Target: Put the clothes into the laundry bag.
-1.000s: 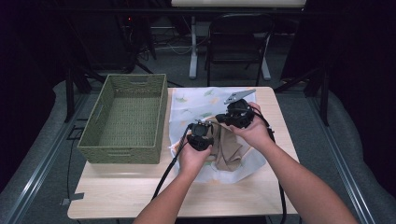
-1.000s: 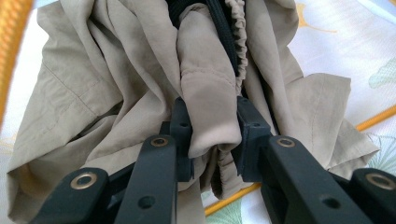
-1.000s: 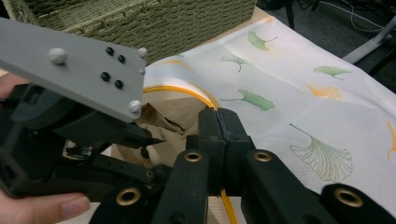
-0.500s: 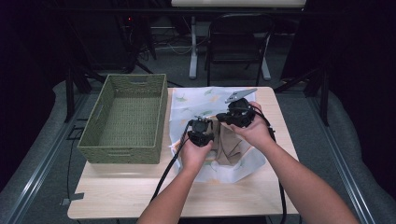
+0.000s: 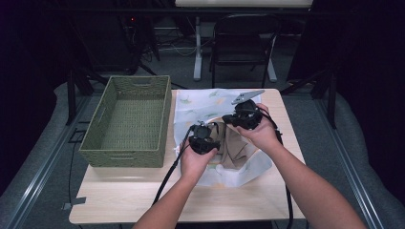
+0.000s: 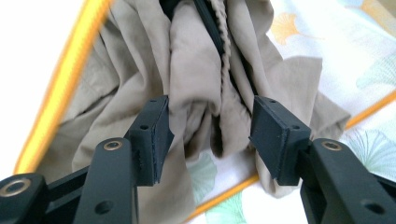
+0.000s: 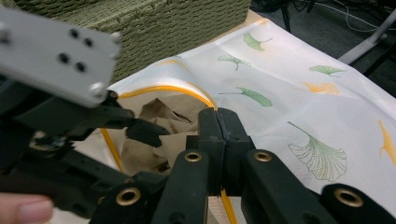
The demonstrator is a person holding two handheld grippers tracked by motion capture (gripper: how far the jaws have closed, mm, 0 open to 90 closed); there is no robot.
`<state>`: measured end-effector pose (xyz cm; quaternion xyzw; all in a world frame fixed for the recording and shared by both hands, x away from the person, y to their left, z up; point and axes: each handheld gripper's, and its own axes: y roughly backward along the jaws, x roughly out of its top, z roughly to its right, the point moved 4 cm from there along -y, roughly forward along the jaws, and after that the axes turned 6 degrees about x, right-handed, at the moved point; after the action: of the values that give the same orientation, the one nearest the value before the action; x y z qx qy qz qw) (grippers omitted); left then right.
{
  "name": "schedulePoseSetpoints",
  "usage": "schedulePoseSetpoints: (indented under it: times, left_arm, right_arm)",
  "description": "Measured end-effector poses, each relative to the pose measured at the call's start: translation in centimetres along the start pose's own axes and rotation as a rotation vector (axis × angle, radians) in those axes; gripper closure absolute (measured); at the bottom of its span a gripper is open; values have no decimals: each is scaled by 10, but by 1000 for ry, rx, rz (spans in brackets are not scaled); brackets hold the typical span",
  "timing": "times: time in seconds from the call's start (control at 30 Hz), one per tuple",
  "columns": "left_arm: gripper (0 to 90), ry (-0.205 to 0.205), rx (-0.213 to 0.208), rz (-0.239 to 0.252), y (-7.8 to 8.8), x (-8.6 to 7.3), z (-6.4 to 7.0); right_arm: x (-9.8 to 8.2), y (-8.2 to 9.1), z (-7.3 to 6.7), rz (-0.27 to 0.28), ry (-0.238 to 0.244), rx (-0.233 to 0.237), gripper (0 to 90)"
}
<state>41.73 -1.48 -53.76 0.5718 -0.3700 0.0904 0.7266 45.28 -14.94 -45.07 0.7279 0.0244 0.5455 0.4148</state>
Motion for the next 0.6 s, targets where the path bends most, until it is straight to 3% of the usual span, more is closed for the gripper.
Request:
schedulePoseSetpoints:
  times: [0.2,0.4,0.6]
  left_arm:
    - [456,-8,-8,-21,-2,-7,2]
    - [468,8,0,-49,-18,-14,3]
    - [649,5,35,-59,-25,-15,2]
  right_arm:
    - [-2,0,1,2,-7,-2,897]
    - [-4,-1,0,-8,4,-1,897]
    - [-4,-3,-3,-4,14,-1,897]
